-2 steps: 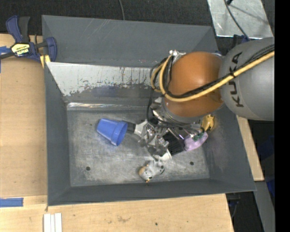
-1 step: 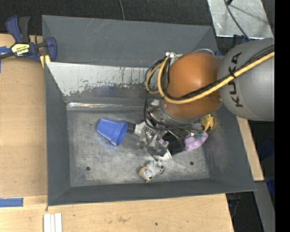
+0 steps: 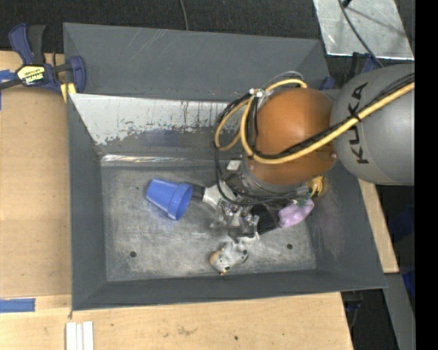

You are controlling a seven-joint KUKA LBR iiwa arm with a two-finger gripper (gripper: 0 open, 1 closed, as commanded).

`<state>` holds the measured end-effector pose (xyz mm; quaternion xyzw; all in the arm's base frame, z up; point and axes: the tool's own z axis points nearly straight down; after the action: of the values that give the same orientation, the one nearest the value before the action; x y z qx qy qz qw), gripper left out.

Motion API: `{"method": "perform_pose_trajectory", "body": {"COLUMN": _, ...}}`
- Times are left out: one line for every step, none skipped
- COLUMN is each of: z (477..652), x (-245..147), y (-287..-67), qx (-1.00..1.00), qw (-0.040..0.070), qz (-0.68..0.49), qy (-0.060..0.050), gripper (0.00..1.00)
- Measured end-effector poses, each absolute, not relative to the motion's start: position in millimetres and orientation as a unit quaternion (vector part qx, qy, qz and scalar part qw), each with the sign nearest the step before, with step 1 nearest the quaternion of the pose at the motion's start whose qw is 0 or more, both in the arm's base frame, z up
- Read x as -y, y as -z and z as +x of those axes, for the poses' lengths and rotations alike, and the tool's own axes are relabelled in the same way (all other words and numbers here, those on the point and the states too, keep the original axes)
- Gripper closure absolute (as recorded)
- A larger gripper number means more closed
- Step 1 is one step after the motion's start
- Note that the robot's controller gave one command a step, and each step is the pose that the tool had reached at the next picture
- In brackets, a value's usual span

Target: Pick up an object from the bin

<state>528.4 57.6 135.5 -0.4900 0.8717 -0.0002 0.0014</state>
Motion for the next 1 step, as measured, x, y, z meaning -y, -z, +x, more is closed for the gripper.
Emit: {"method": "perform_pose_trajectory", "body": {"z": 522.9, "x": -51.5, "y": -159.2, "qx": -0.887, "qw": 0.002, "qz": -0.462, "qy": 0.0, "gripper": 0.0}}
